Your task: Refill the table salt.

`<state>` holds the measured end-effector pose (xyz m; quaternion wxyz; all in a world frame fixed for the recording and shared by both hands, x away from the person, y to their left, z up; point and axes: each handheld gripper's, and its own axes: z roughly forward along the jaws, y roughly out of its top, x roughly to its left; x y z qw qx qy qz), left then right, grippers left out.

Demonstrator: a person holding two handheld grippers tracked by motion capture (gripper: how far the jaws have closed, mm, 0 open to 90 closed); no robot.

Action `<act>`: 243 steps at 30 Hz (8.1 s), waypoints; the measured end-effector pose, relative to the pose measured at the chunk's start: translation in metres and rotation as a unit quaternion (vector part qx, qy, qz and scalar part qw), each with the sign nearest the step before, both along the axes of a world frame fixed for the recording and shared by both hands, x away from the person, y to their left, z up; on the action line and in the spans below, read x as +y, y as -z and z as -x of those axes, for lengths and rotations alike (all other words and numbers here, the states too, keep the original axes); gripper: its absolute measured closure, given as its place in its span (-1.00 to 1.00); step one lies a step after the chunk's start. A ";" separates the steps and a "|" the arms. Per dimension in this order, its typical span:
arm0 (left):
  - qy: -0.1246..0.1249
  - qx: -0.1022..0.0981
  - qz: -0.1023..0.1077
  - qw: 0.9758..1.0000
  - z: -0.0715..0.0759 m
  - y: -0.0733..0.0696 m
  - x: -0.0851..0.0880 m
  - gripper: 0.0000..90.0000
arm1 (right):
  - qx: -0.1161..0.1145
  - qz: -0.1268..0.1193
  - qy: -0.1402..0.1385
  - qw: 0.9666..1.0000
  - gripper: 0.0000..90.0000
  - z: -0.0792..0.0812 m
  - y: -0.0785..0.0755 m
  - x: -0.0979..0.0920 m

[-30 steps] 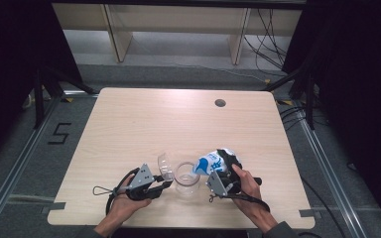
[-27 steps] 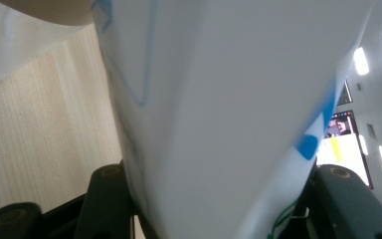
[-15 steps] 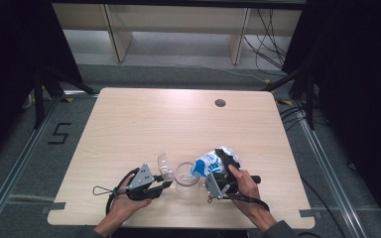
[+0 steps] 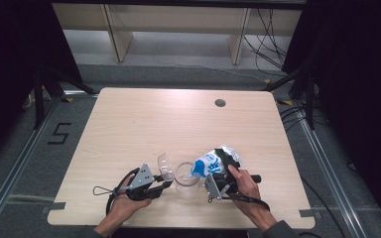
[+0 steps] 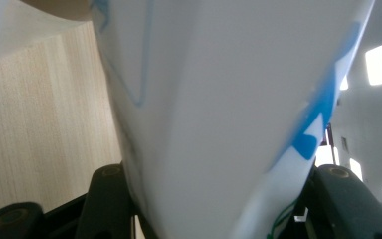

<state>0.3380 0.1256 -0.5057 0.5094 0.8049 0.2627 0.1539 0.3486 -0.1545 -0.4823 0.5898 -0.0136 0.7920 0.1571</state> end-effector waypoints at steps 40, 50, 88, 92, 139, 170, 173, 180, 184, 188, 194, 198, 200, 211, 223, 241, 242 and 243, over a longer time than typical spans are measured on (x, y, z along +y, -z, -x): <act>0.001 -0.008 0.001 1.000 0.000 0.000 -0.001 0.60 | -0.032 0.049 0.019 0.998 0.11 0.001 0.000 0.005; -0.001 -0.002 0.002 1.000 0.000 0.000 0.000 0.60 | -0.049 0.070 0.007 0.996 0.12 -0.002 -0.001 0.006; 0.000 -0.003 0.004 1.000 0.000 0.000 -0.001 0.60 | -0.068 0.080 0.011 0.994 0.15 -0.001 -0.001 0.007; 0.000 -0.003 0.004 1.000 0.000 0.000 -0.001 0.60 | -0.081 0.104 -0.006 0.991 0.15 -0.003 -0.006 0.008; -0.002 0.000 0.008 1.000 0.000 -0.001 0.000 0.59 | -0.088 0.081 0.003 0.993 0.16 -0.002 -0.003 0.008; 0.000 0.003 0.008 1.000 0.000 -0.001 0.000 0.59 | -0.102 0.097 0.001 0.990 0.16 -0.002 -0.005 0.007; -0.001 0.003 0.009 1.000 0.000 -0.001 0.000 0.59 | -0.101 0.081 -0.003 0.992 0.17 -0.002 -0.003 0.008; 0.000 0.004 0.009 1.000 0.000 -0.001 0.000 0.59 | -0.106 0.090 0.004 0.990 0.17 -0.001 -0.005 0.007; 0.001 0.002 0.011 1.000 0.000 -0.001 0.000 0.59 | -0.105 0.085 -0.002 0.991 0.17 -0.002 -0.003 0.008; 0.003 -0.002 0.008 1.000 -0.001 -0.001 0.000 0.59 | -0.106 0.101 0.006 0.989 0.17 0.000 -0.006 0.008; -0.002 0.001 0.010 1.000 0.000 -0.001 0.000 0.59 | -0.105 0.089 -0.005 0.990 0.17 -0.002 -0.004 0.008; 0.000 0.001 0.009 1.000 0.000 -0.001 0.000 0.59 | -0.098 0.087 0.007 0.991 0.17 0.000 -0.004 0.008; -0.001 0.000 0.010 1.000 0.000 -0.001 0.000 0.59 | -0.106 0.113 0.002 0.988 0.17 0.001 -0.008 0.008; 0.001 -0.001 0.012 1.000 0.000 -0.001 0.000 0.59 | -0.117 0.120 -0.002 0.986 0.17 0.000 -0.008 0.008; 0.000 -0.001 0.010 1.000 0.000 -0.001 0.000 0.59 | -0.111 0.120 0.007 0.987 0.18 0.002 -0.006 0.007; 0.000 -0.001 0.010 1.000 0.000 -0.001 0.000 0.59 | -0.114 0.096 -0.001 0.989 0.20 0.001 -0.003 0.007; 0.000 -0.001 0.011 1.000 0.000 -0.001 0.000 0.59 | -0.115 0.097 -0.001 0.989 0.20 0.000 -0.003 0.007; 0.000 -0.002 0.011 1.000 0.000 -0.001 0.000 0.59 | -0.114 0.097 -0.002 0.989 0.20 0.000 -0.003 0.007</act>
